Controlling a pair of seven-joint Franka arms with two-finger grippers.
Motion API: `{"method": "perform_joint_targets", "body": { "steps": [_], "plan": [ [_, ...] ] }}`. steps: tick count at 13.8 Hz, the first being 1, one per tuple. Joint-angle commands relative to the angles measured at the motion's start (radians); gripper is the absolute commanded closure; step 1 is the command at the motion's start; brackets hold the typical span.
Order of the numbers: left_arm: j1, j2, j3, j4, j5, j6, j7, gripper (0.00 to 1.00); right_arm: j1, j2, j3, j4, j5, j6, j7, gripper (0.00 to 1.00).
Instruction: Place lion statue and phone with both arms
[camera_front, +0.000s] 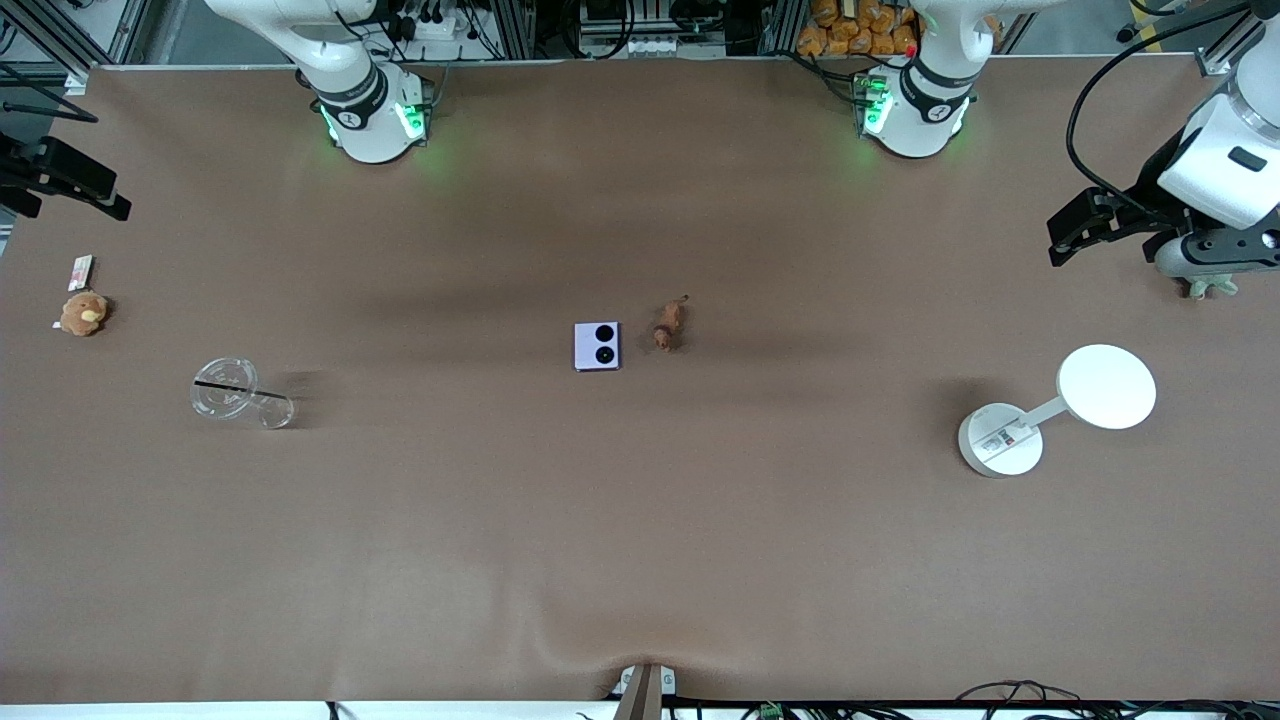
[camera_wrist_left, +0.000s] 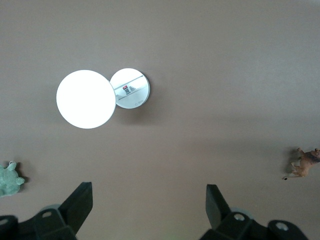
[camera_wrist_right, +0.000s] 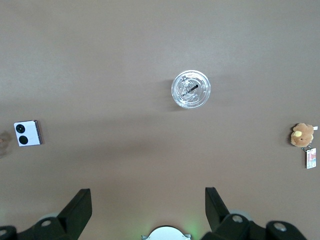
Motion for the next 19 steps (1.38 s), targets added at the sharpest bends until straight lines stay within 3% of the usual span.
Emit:
{"method": "perform_joint_targets", "body": {
  "steps": [1,13,19],
  "plan": [
    [0.01,-0.005,-0.006,0.001,-0.023,-0.013,0.03,0.0,-0.016,0.006,0.01,0.014,0.018,-0.007,-0.002,0.0],
    [-0.006,0.012,-0.015,0.003,-0.021,-0.011,0.024,0.0,-0.017,0.006,0.01,0.014,0.018,-0.007,-0.002,0.0],
    [-0.091,0.046,-0.017,-0.002,-0.026,-0.01,-0.005,0.0,-0.023,0.006,0.009,0.014,0.017,-0.013,-0.004,0.0]
  ]
}}
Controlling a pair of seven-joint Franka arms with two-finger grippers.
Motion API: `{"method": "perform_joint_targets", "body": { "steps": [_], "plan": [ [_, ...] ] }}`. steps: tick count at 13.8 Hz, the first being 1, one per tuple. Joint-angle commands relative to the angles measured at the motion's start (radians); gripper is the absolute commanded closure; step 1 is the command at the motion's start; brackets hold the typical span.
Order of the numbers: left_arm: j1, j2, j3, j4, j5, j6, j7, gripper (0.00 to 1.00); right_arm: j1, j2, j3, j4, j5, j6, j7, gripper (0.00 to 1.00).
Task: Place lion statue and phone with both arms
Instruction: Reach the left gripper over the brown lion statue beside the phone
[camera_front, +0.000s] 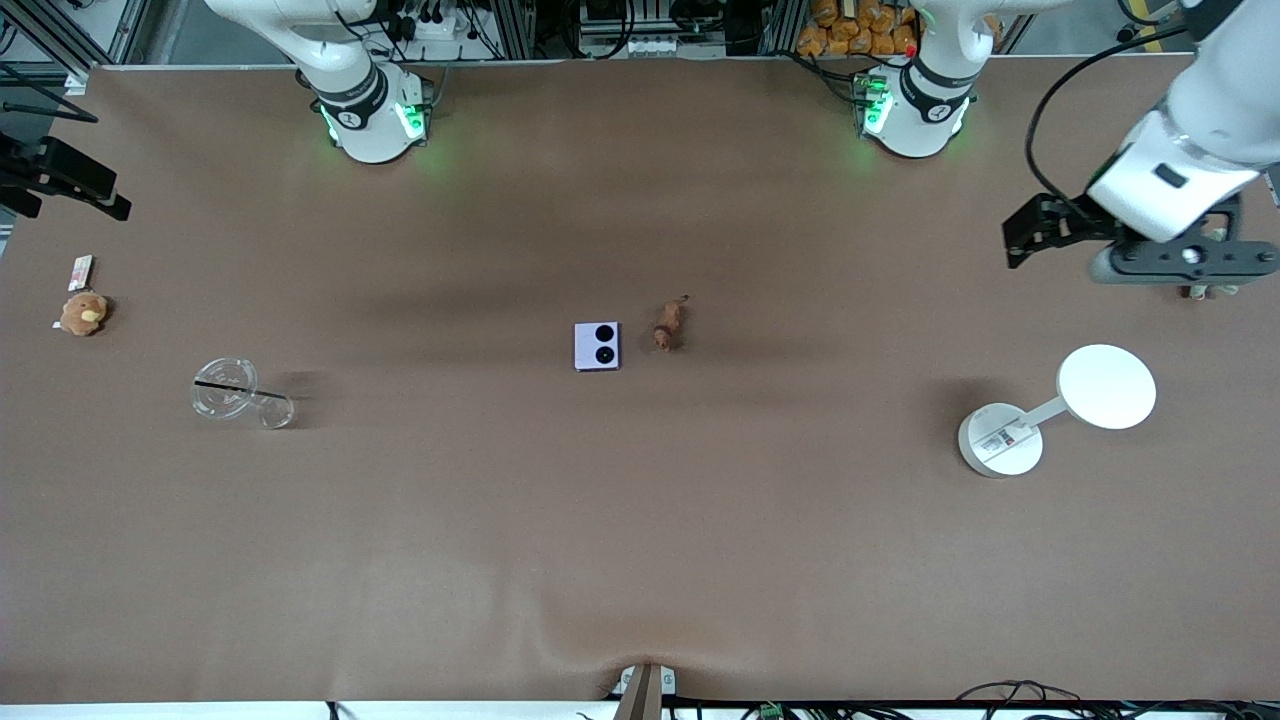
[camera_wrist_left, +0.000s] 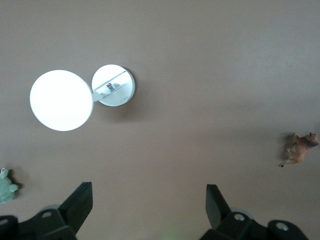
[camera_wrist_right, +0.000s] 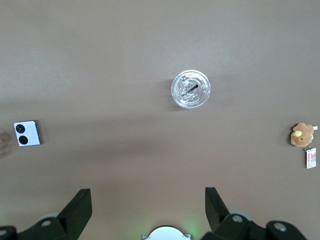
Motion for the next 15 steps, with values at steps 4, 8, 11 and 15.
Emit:
{"method": "perform_joint_targets", "body": {
  "steps": [4,8,11,15],
  "plan": [
    [-0.134,0.065,0.0,0.009,-0.026,0.021,-0.146,0.0,-0.023,0.007,0.01,0.012,0.017,-0.01,-0.002,0.0],
    [-0.24,0.125,0.0,0.011,-0.028,0.092,-0.315,0.0,-0.023,0.007,0.01,0.012,0.017,-0.01,-0.002,0.0],
    [-0.315,0.179,0.0,0.014,-0.026,0.151,-0.429,0.0,-0.023,0.008,0.01,0.012,0.017,-0.008,-0.002,0.0],
    [-0.375,0.257,0.0,0.02,-0.06,0.231,-0.452,0.0,-0.022,0.012,0.01,0.009,0.017,-0.008,-0.002,0.0]
  ]
}}
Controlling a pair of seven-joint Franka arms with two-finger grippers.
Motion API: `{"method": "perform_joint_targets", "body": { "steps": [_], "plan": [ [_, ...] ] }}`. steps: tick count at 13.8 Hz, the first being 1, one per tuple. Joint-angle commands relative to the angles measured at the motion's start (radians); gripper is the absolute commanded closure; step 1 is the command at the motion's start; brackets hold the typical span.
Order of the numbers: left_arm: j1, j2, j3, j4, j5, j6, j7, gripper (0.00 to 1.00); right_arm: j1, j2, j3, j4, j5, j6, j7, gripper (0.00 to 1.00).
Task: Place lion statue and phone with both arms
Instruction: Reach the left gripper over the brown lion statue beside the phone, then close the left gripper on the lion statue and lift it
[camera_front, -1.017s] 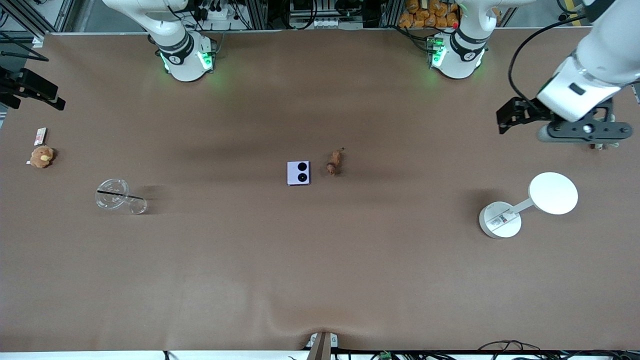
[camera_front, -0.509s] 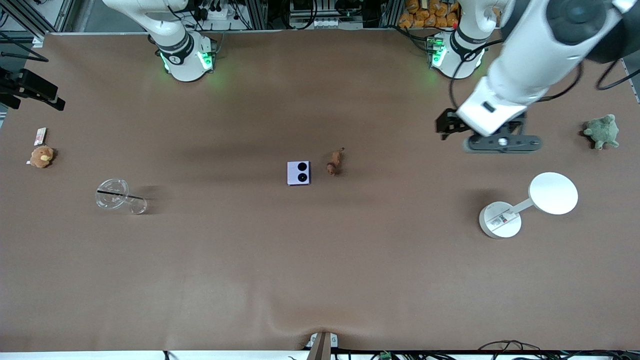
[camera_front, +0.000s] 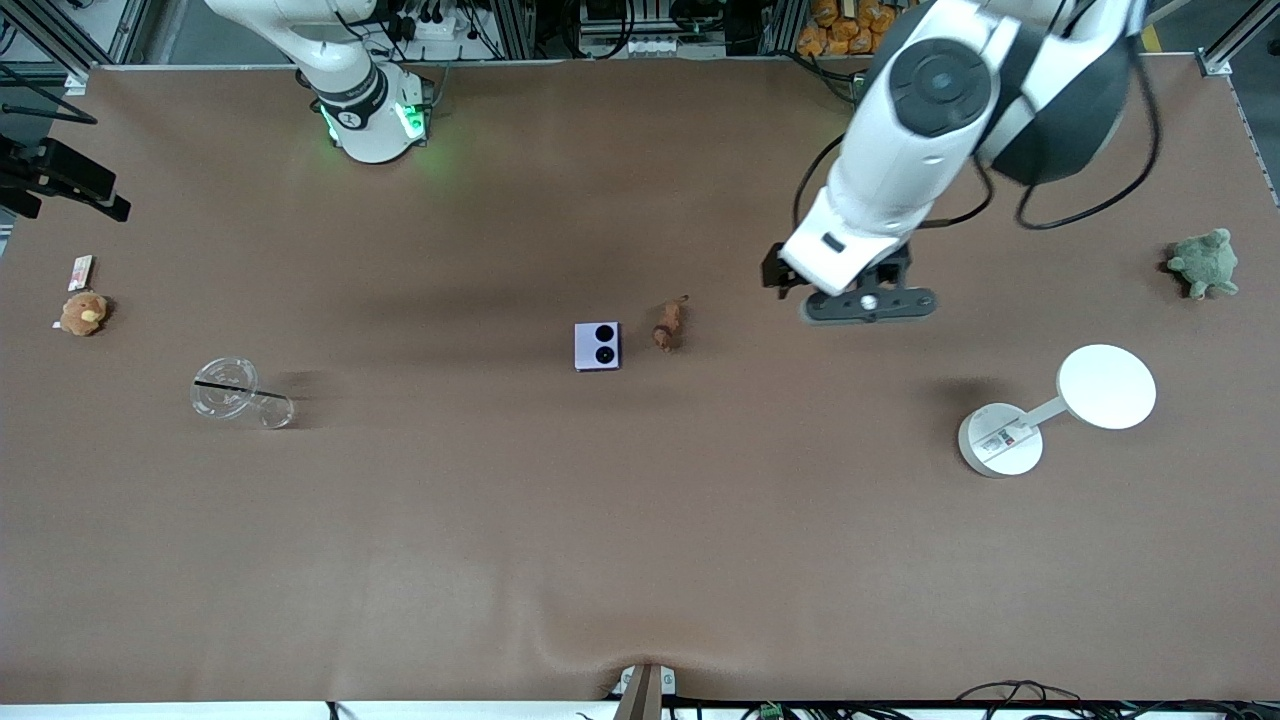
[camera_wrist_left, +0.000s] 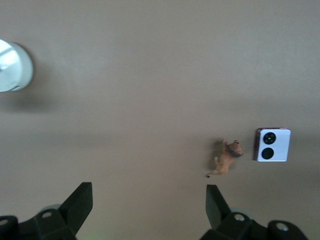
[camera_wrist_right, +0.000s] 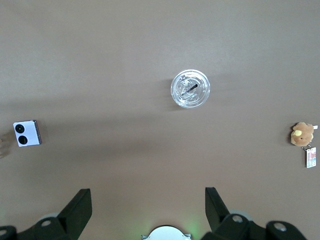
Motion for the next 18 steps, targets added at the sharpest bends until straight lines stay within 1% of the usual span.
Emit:
{"method": "perform_joint_targets", "body": {
  "steps": [1,3,6,8,12,13,16,18],
  "plan": [
    [-0.038,0.062,0.006,0.023,-0.043,0.042,-0.007,0.0,-0.022,0.014,0.011,0.012,0.017,-0.006,-0.002,0.0],
    [-0.089,0.105,0.008,0.023,-0.048,0.07,-0.009,0.0,-0.024,0.017,0.011,0.01,0.015,-0.006,-0.004,0.0],
    [-0.135,0.16,0.008,0.018,-0.051,0.157,-0.032,0.0,-0.022,0.017,0.011,0.012,0.015,-0.005,-0.002,0.0],
    [-0.188,0.203,0.009,0.02,-0.042,0.209,-0.091,0.0,-0.021,0.017,0.011,0.012,0.017,-0.005,-0.002,0.0],
    [-0.257,0.303,0.014,0.014,-0.034,0.344,-0.197,0.0,-0.022,0.017,0.011,0.012,0.015,-0.006,-0.002,0.0],
    [-0.273,0.334,0.014,0.012,-0.021,0.375,-0.213,0.0,-0.021,0.017,0.011,0.012,0.015,-0.005,-0.002,0.0],
    [-0.304,0.414,0.014,0.011,0.082,0.441,-0.341,0.0,-0.019,0.017,0.011,0.012,0.017,-0.005,-0.002,0.0],
    [-0.317,0.449,0.014,0.011,0.114,0.453,-0.374,0.0,-0.019,0.017,0.011,0.013,0.017,-0.005,-0.002,0.0]
  ]
}}
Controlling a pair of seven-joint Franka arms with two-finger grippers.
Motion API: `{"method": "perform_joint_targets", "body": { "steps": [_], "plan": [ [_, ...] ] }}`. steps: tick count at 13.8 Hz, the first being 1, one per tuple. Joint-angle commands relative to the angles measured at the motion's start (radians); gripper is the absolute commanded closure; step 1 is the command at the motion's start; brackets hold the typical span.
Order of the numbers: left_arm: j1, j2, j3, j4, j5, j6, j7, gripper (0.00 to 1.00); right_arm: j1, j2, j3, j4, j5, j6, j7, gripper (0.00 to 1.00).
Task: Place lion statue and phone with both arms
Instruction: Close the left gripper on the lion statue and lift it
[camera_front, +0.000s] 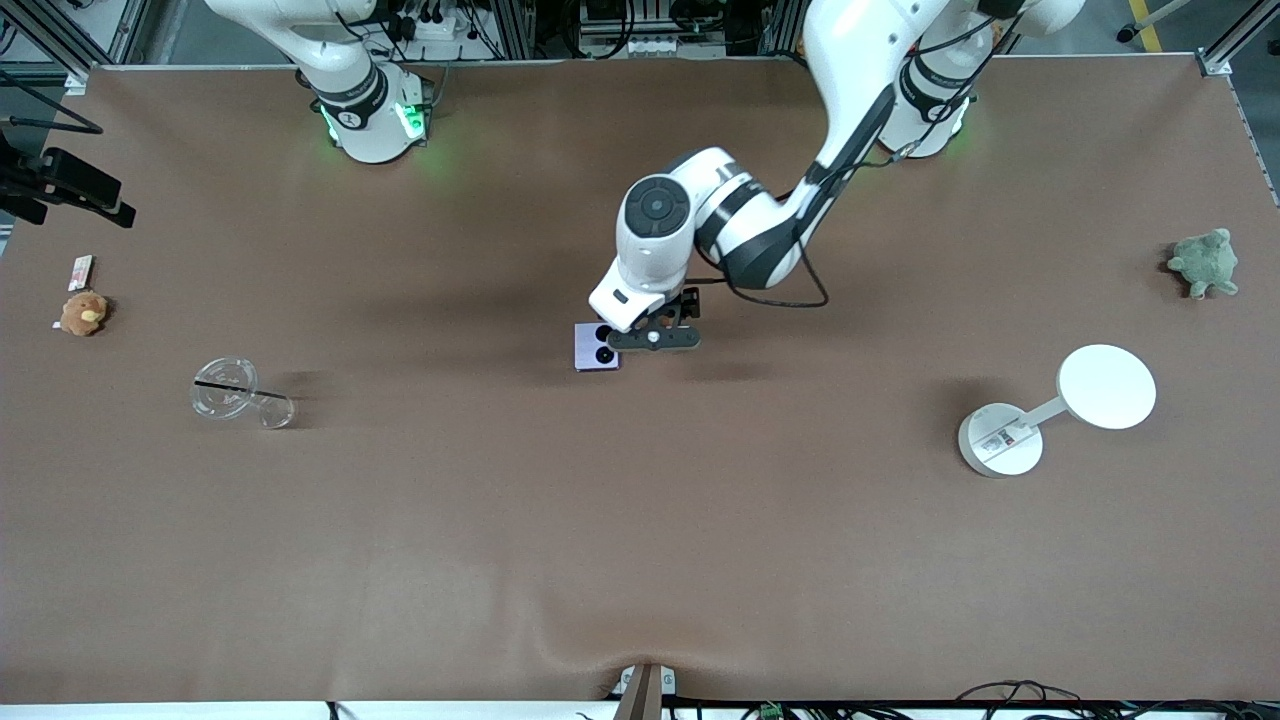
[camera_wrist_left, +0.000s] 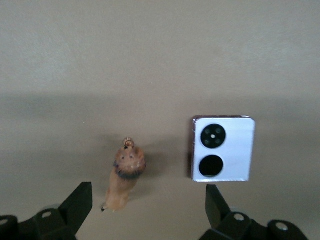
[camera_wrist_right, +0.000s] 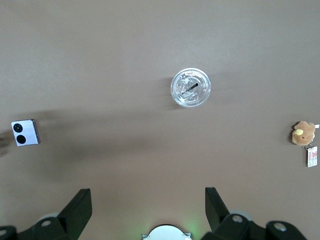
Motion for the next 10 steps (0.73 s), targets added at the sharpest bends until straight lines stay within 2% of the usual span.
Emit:
{"method": "perform_joint_targets", "body": {
  "steps": [1,3,4,6,9,10],
  "plan": [
    [-0.017,0.031,0.01,0.012,0.043,0.013,-0.043,0.0,-0.019,0.002,0.011,0.014,0.017,-0.006,-0.002,0.0],
    [-0.02,0.04,0.011,0.009,0.044,0.011,-0.044,0.06,-0.019,0.004,0.011,0.014,0.017,-0.006,-0.002,0.0],
    [-0.03,0.041,0.014,0.009,0.047,0.011,-0.043,0.14,-0.017,0.004,0.011,0.014,0.017,-0.006,-0.001,0.0],
    [-0.034,0.046,0.016,0.007,0.09,0.01,-0.043,0.22,-0.016,0.004,0.011,0.012,0.017,-0.006,0.001,0.0],
    [-0.031,0.055,0.016,0.007,0.103,0.002,-0.042,0.25,-0.019,0.007,0.011,0.012,0.017,-0.006,0.001,0.0],
    [-0.03,0.055,0.016,0.007,0.104,0.001,-0.04,0.31,-0.019,0.01,0.011,0.012,0.018,-0.006,0.001,0.0]
  ]
}}
